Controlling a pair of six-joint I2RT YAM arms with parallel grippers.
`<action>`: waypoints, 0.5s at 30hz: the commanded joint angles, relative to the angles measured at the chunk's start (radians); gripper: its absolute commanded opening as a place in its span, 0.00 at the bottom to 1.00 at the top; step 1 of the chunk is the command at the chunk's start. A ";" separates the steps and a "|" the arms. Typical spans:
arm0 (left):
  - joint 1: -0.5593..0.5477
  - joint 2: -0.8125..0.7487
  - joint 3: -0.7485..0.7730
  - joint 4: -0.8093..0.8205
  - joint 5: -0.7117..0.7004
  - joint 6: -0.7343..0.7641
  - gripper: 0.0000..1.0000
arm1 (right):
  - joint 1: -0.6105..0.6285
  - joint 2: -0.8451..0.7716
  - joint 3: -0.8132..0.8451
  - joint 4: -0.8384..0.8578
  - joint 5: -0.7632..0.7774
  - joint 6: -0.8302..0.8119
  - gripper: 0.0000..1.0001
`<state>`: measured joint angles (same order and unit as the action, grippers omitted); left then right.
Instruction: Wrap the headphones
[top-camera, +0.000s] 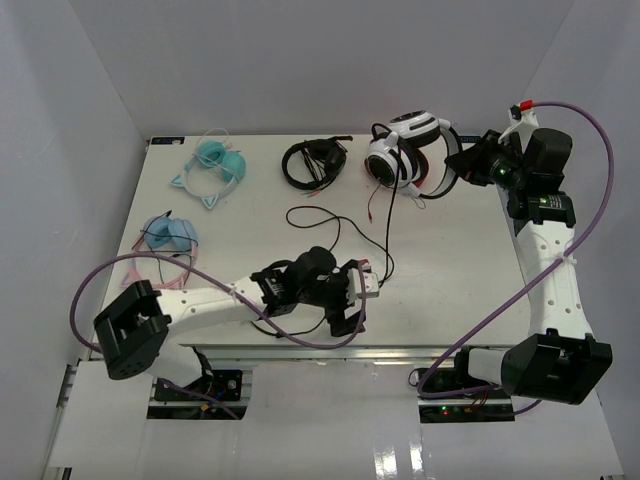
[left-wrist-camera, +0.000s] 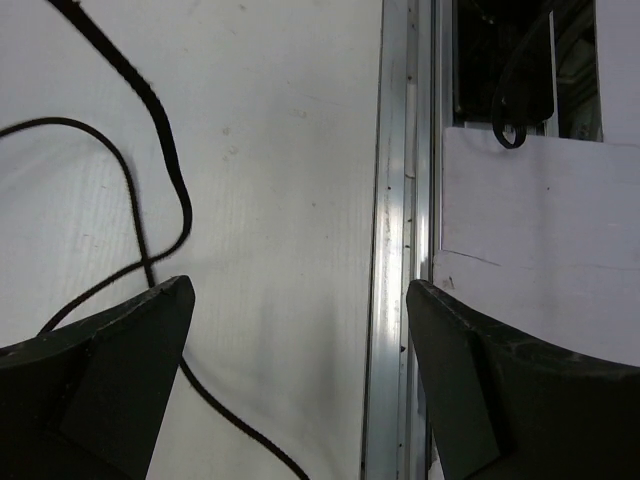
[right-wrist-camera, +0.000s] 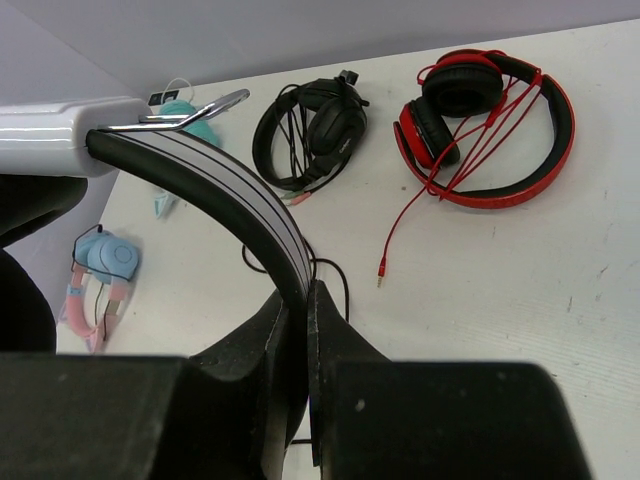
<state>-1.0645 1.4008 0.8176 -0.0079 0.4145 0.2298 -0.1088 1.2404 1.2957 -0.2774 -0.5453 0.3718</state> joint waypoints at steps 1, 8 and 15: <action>-0.005 -0.323 -0.158 0.155 -0.098 -0.058 0.98 | -0.011 -0.030 0.027 0.060 -0.052 0.011 0.08; 0.001 -0.564 -0.455 0.344 -0.334 -0.170 0.98 | -0.011 -0.041 0.004 0.129 -0.196 0.003 0.08; 0.095 -0.362 -0.412 0.446 -0.430 -0.680 0.98 | -0.011 -0.059 0.026 0.102 -0.216 -0.009 0.08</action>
<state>-1.0215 0.9465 0.3625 0.3383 0.0649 -0.0957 -0.1176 1.2283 1.2930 -0.2465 -0.6986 0.3401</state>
